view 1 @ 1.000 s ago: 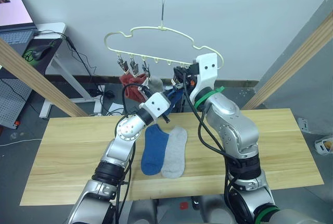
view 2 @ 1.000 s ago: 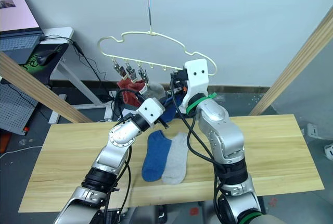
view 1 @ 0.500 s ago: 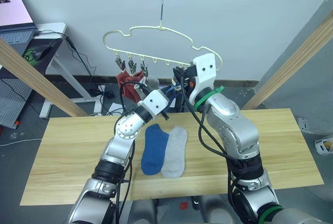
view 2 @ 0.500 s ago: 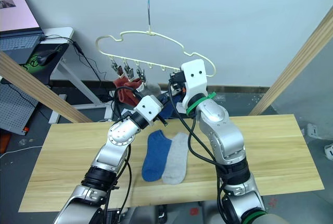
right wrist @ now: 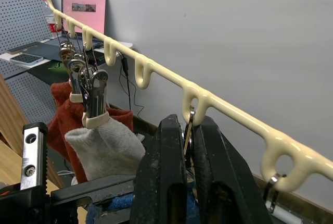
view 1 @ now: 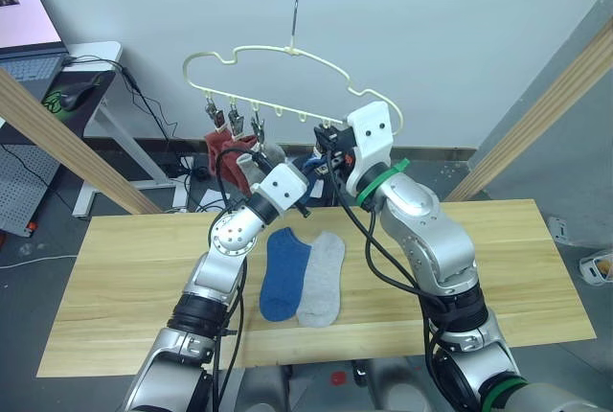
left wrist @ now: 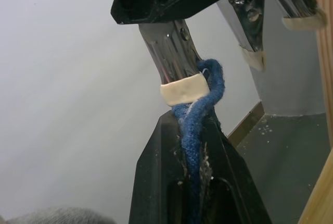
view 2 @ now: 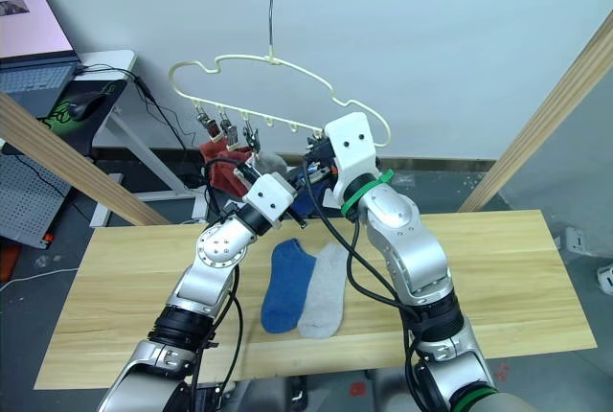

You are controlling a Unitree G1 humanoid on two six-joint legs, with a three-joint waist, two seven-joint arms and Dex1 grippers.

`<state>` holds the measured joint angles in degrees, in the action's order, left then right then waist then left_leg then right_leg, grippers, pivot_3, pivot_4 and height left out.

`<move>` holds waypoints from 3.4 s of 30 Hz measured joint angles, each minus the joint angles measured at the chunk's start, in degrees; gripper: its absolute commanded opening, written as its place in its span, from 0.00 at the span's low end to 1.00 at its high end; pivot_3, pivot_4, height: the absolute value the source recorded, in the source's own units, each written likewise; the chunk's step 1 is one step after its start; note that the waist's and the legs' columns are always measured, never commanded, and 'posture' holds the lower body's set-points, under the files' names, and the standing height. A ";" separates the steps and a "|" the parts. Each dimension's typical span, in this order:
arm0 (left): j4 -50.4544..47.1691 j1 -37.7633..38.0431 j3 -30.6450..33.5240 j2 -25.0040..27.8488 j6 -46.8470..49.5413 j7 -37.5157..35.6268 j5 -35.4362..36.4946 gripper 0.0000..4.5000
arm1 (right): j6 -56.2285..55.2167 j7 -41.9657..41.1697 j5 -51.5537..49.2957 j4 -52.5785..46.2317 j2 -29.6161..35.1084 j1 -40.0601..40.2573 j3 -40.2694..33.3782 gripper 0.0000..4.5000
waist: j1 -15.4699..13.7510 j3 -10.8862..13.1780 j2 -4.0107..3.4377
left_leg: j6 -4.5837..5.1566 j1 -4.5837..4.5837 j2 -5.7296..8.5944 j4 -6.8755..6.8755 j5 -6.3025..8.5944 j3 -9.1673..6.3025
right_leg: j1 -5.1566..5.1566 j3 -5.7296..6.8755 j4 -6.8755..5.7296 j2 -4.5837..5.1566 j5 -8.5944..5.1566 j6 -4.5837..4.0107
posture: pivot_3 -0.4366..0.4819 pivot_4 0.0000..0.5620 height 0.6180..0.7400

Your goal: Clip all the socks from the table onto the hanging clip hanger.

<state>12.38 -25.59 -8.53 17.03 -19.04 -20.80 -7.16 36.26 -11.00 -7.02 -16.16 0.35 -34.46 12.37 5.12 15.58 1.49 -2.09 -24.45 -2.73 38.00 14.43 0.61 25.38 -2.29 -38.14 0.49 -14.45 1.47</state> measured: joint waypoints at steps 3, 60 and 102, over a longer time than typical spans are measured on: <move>0.00 -0.21 0.00 0.00 -0.06 0.20 0.00 0.00 | -0.34 0.14 0.05 0.00 -0.30 0.00 -0.10 0.18 | 0.00 0.00 0.00 | 0.00 0.00 0.00 0.01 0.00 -0.01 | 0.00 0.01 -0.01 0.00 0.00 0.00 | 0.31 0.47 0.99; -32.56 14.45 9.86 16.56 36.26 -24.95 30.82 0.71 | 10.61 -5.40 -9.38 -24.56 14.45 14.41 -4.45 0.67 | 0.01 -0.08 0.09 | 0.02 0.21 0.06 0.78 -0.05 -0.03 | -0.09 -0.10 -0.85 -0.36 -0.04 0.06 | 0.32 0.38 0.99; -34.99 9.09 13.06 23.06 43.40 -29.86 39.61 0.72 | 2.48 5.92 0.71 -3.19 3.76 4.96 -5.65 0.55 | -0.16 -0.55 0.44 | 0.01 0.20 0.08 0.81 -0.06 0.01 | -0.08 -0.13 -0.91 -0.35 0.01 -0.03 | 0.36 0.34 0.99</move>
<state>-22.61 -16.50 4.53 40.08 24.37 -50.66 32.45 38.74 -5.08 -6.31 -19.35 4.11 -29.50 6.72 4.96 15.04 1.94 -2.08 -24.25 -2.65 38.81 14.38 0.62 25.30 -2.42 -39.05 0.14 -14.44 1.44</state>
